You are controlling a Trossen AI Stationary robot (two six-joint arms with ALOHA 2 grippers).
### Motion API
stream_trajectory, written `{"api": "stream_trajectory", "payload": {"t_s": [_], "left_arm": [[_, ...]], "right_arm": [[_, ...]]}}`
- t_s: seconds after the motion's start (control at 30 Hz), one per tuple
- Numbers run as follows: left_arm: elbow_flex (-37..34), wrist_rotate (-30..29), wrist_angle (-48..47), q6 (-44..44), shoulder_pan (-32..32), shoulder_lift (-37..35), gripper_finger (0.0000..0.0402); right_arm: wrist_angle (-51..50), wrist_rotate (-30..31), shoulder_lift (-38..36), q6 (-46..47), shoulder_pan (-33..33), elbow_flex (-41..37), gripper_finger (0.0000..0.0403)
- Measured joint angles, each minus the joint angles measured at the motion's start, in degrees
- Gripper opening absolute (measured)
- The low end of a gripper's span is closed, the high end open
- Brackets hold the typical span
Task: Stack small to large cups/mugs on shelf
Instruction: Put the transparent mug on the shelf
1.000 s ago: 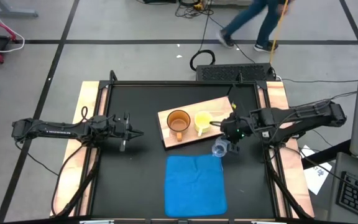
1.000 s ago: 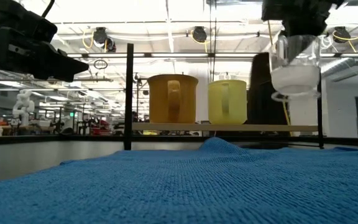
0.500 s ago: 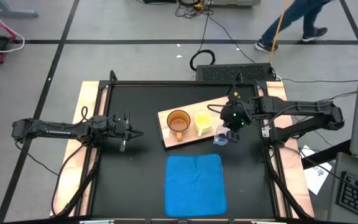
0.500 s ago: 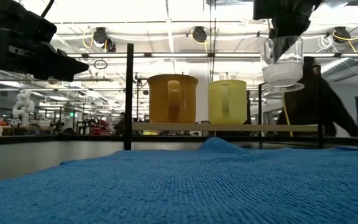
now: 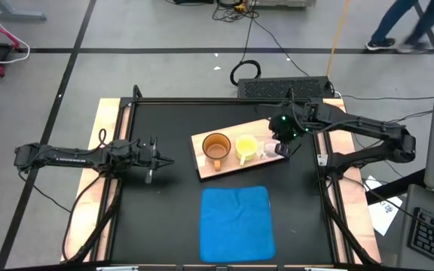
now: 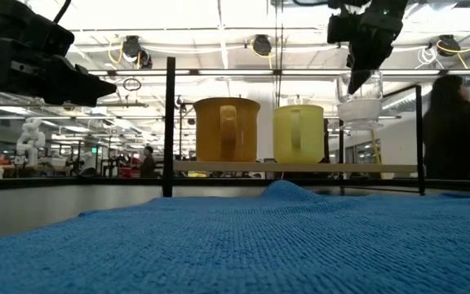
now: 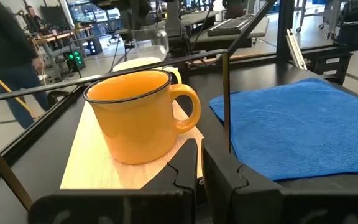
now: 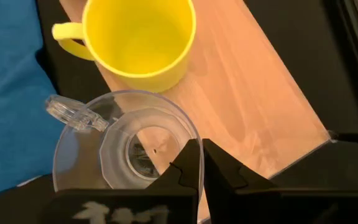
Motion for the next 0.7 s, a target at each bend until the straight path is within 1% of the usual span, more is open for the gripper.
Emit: {"api": "stream_trajectory", "payload": {"t_s": [0.13,0.33,0.5,0.7], "left_arm": [[0.0,0.0,0.0,0.2,0.0,0.0,0.0026],[0.0,0.0,-0.1,0.6,0.0,0.0,0.0026],[0.0,-0.1,-0.1,0.6,0.0,0.0,0.0026],[0.0,-0.1,-0.1,0.5,0.0,0.0,0.0026]], "right_arm": [[0.1,-2.9,0.6,-3.8,-2.9,0.0,0.0000],[0.1,-3.2,1.6,-8.3,-5.4,0.0,0.0000],[1.9,-4.6,3.2,-12.8,-6.4,-0.8,0.0000],[5.2,-4.6,3.6,-16.9,-6.4,-3.6,0.0000]]}}
